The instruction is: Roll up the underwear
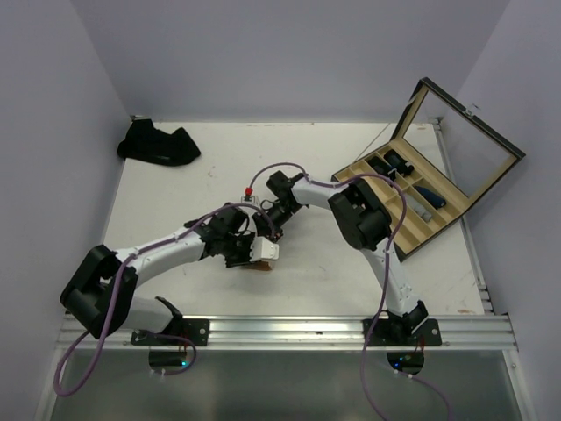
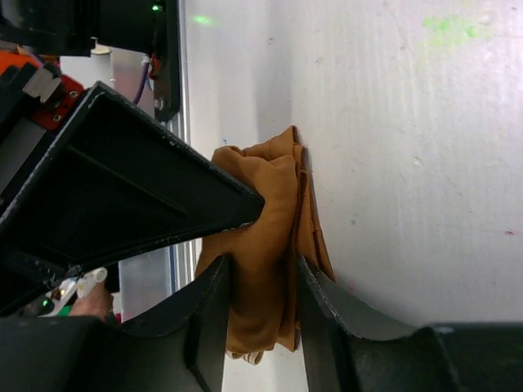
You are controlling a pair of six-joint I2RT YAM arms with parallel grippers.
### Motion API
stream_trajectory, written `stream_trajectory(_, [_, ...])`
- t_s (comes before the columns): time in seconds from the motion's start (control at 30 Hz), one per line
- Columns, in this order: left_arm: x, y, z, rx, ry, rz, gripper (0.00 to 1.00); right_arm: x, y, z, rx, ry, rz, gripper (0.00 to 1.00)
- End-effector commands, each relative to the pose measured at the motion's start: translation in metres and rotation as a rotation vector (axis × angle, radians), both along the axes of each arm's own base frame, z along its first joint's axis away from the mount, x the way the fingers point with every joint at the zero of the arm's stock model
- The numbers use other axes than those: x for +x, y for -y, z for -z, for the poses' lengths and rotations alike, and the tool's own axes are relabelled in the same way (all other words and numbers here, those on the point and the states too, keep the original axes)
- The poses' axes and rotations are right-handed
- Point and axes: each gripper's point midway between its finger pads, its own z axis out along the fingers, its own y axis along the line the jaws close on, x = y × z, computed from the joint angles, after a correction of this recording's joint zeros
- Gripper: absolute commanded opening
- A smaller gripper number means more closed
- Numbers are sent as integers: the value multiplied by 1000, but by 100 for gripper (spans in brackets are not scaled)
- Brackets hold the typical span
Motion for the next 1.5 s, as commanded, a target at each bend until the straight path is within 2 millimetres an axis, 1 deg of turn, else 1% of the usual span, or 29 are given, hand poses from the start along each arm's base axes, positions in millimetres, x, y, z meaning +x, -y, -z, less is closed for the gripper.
stream_trajectory(0.0, [-27, -21, 34, 144, -171, -4, 14, 24, 25, 62, -238, 271, -12, 40])
stream_trajectory(0.07, [-37, -28, 43, 199, -242, -11, 10, 45, 27, 52, -240, 302, 51, 46])
stream_trajectory(0.1, [-37, -29, 43, 208, -258, -22, 9, 67, 33, 36, -220, 330, 109, 55])
stream_trajectory(0.17, [-44, -34, 50, 247, -306, -38, 8, 96, 41, 17, -206, 379, 190, 57])
stream_trajectory(0.2, [-44, -33, 50, 251, -320, -48, 7, 119, 54, 7, -206, 402, 255, 59])
stream_trajectory(0.27, [-49, -37, 57, 281, -367, -59, 6, 144, 65, -25, -176, 455, 336, 59])
stream_trajectory(0.3, [-50, -37, 58, 285, -384, -66, 6, 162, 83, -33, -190, 474, 398, 60])
stream_trajectory(0.33, [-49, -35, 60, 289, -406, -71, 6, 172, 91, -54, -176, 512, 436, 59])
stream_trajectory(0.37, [-53, -34, 60, 288, -435, -73, 6, 185, 109, -63, -183, 534, 486, 59])
stream_trajectory(0.4, [-54, -35, 65, 304, -469, -84, 6, 189, 119, -69, -192, 545, 512, 59])
stream_trajectory(0.43, [-49, -30, 65, 300, -479, -88, 6, 192, 127, -91, -168, 594, 529, 59])
stream_trajectory(0.47, [-51, -28, 64, 299, -516, -92, 6, 192, 141, -94, -177, 602, 547, 59])
stream_trajectory(0.5, [-52, -30, 69, 314, -558, -104, 6, 190, 146, -105, -166, 625, 550, 56])
stream_trajectory(0.53, [-42, -23, 67, 302, -558, -112, 6, 186, 150, -115, -139, 678, 515, 54])
stream_trajectory(0.57, [-44, -24, 67, 315, -593, -116, 6, 174, 152, -136, -124, 737, 488, 52])
stream_trajectory(0.63, [-41, -22, 71, 330, -647, -135, 6, 154, 155, -140, -126, 813, 402, 47])
stream_trajectory(0.67, [-35, -16, 67, 324, -665, -141, 6, 140, 156, -158, -112, 859, 382, 46])
stream_trajectory(0.77, [-20, -11, 68, 336, -703, -173, 6, 94, 148, -153, -113, 930, 259, 46])
stream_trajectory(0.83, [-15, -13, 71, 352, -713, -185, 6, 75, 142, -151, -109, 984, 177, 47])
stream_trajectory(0.9, [-9, -14, 73, 370, -720, -191, 6, 46, 129, -140, -116, 1005, 76, 48])
stream_trajectory(0.93, [-7, -14, 74, 378, -723, -193, 6, 39, 125, -134, -121, 1018, 42, 49])
stream_trajectory(0.97, [-6, -15, 75, 385, -726, -197, 6, 28, 111, -128, -104, 1042, -6, 49])
stream_trajectory(1.0, [-3, -15, 76, 385, -731, -207, 6, 24, 112, -115, -141, 1057, -30, 50])
stream_trajectory(1.07, [-2, -14, 76, 383, -742, -218, 6, 15, 94, -107, -114, 1097, -79, 51])
stream_trajectory(1.1, [-2, -15, 77, 383, -754, -228, 7, 12, 94, -97, -130, 1106, -94, 53])
stream_trajectory(1.13, [-2, -16, 77, 386, -761, -230, 7, 8, 81, -95, -104, 1147, -122, 54])
stream_trajectory(1.23, [-4, -17, 78, 393, -780, -229, 7, 5, 72, -78, -107, 1198, -197, 56])
stream_trajectory(1.37, [-4, -16, 79, 394, -793, -236, 7, -10, 47, -81, -32, 1233, -279, 57])
stream_trajectory(1.47, [-2, -15, 80, 393, -793, -240, 7, -19, 39, -93, 17, 1220, -262, 55])
